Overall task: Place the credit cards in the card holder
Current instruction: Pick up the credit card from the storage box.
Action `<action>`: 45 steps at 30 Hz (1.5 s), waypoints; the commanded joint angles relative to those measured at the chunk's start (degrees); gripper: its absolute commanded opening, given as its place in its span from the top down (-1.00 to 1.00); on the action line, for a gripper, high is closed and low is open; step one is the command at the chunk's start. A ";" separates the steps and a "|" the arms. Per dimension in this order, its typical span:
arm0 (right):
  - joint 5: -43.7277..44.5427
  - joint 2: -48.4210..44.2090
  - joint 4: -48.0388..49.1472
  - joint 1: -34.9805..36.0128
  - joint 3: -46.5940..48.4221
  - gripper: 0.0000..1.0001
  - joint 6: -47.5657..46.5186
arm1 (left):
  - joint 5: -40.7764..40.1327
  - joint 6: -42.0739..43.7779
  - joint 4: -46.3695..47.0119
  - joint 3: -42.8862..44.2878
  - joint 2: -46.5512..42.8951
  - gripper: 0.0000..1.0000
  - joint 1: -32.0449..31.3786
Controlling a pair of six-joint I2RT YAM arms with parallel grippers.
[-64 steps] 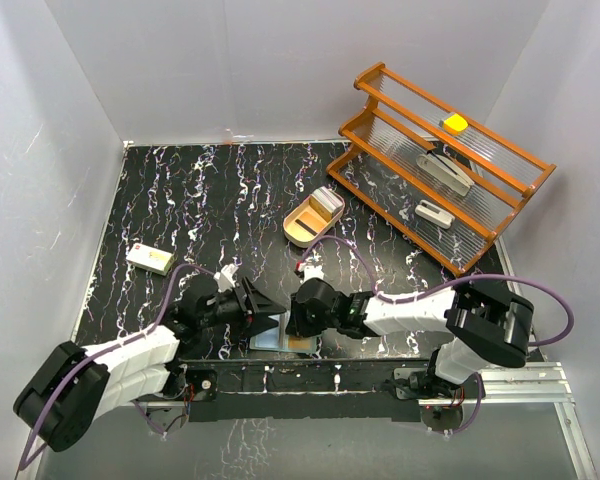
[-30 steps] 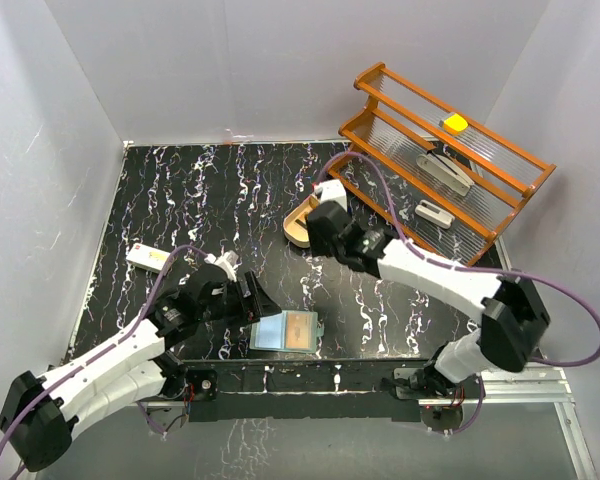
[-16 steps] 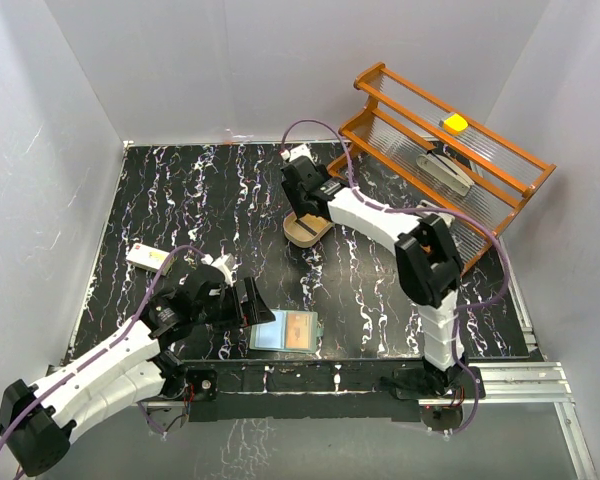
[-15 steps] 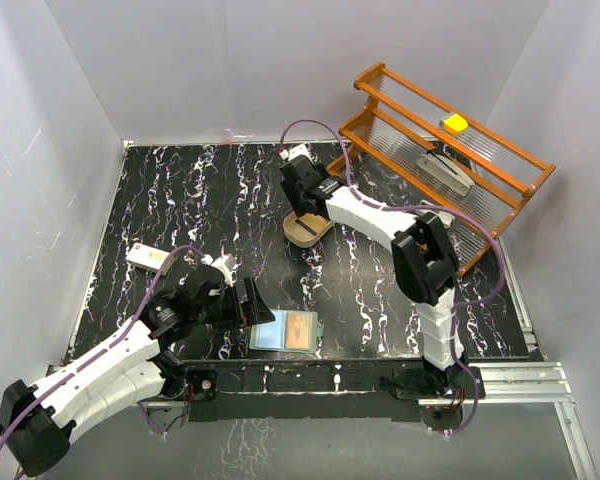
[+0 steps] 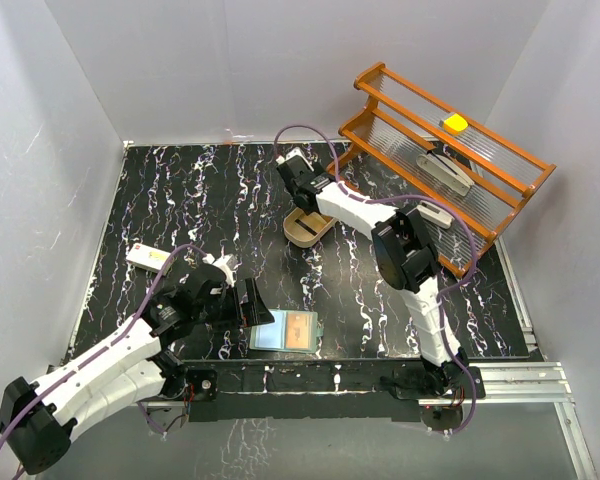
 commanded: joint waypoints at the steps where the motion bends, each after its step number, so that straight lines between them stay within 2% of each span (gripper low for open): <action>1: 4.56 0.67 0.48 -0.10 3.73 -0.05 -2.82 | 0.10 1.01 -1.02 2.29 -0.34 -0.97 -0.11; 14: 1.63 -1.19 2.53 -0.47 2.27 0.37 -4.86 | -0.67 1.49 -0.32 2.24 1.67 -0.97 -0.06; 20: 1.52 -0.88 1.54 -0.56 3.66 0.63 -5.23 | -0.99 0.48 -0.56 1.75 3.14 -0.97 -0.07; 29: -0.21 -2.88 -1.29 -0.51 4.77 0.91 -3.81 | -0.09 -1.20 -0.97 2.82 11.19 -0.97 -0.10; 31: -2.58 -4.65 -1.38 -0.52 3.83 1.00 -3.09 | 0.08 -1.19 -1.37 2.98 11.78 -0.90 -0.06; 37: -11.07 -11.23 -2.21 -0.54 -0.61 1.00 0.61 | 2.97 -2.51 1.45 2.24 10.51 -0.50 -0.06; 45: -17.68 -20.46 -5.80 -0.38 -7.25 1.00 8.47 | -1.11 -2.76 -4.20 2.75 10.13 -0.28 -0.08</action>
